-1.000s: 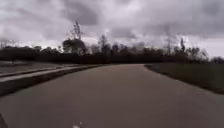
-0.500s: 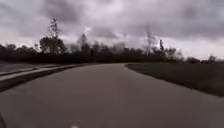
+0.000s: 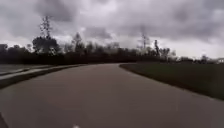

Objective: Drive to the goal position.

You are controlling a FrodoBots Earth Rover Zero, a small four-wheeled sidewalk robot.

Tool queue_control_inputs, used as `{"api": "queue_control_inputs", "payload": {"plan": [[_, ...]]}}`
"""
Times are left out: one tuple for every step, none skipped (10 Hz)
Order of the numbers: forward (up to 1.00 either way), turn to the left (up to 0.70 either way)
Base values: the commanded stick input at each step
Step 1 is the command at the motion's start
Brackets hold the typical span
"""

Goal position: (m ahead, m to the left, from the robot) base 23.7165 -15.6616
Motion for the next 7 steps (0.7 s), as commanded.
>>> {"api": "queue_control_inputs", "payload": {"plan": [[1.00,0.00],[1.00,0.00],[1.00,0.00],[1.00,0.00],[1.00,0.00],[1.00,0.00],[1.00,0.00]]}}
